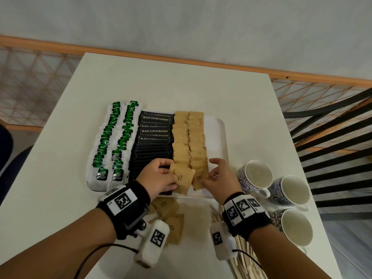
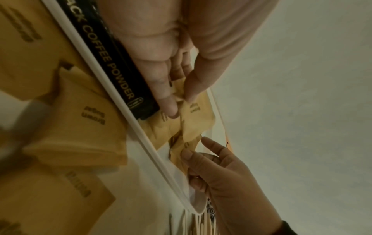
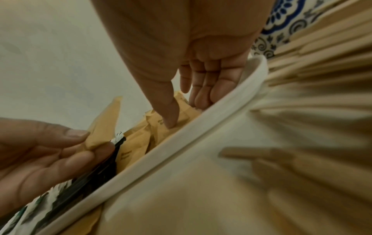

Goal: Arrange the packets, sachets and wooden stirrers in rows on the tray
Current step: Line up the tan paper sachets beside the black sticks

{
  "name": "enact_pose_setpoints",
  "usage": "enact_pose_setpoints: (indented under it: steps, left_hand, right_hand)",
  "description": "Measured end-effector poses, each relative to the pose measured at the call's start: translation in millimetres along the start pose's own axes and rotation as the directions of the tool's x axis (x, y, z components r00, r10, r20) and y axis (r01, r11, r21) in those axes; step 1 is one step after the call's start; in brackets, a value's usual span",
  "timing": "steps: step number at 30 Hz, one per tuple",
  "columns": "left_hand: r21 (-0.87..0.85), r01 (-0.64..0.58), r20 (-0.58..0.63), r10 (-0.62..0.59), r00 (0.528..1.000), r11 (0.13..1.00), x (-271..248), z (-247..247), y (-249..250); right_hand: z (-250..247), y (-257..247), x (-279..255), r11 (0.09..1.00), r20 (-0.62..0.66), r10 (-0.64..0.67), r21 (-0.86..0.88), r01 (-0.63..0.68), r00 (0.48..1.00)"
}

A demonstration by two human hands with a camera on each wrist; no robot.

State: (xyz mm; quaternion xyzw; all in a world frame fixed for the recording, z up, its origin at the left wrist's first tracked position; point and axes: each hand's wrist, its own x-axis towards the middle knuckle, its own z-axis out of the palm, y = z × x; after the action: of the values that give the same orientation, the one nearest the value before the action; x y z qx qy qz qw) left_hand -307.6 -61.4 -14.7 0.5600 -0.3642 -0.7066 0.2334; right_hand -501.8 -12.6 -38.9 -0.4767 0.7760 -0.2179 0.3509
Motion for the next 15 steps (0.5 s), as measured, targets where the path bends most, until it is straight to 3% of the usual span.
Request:
enact_pose_setpoints:
  steps: [6, 10, 15]
  left_hand:
    - [0.001, -0.023, 0.005, 0.023, 1.0, 1.0, -1, 0, -2]
    - [0.018, -0.038, 0.005, 0.038, 0.999, 0.999, -3, 0, 0]
    - [0.064, -0.079, 0.041, 0.076, 0.996, 0.995, -6, 5, 3]
  right_hand:
    - [-1, 2, 0, 0.999, -0.042, -0.018, 0.031, 0.019, 0.999]
    - [-4, -9, -9, 0.978, -0.145, -0.179, 0.084, 0.192, 0.973]
    - [-2, -27, -22, 0.963, 0.186, -0.268, 0.064, 0.26, 0.945]
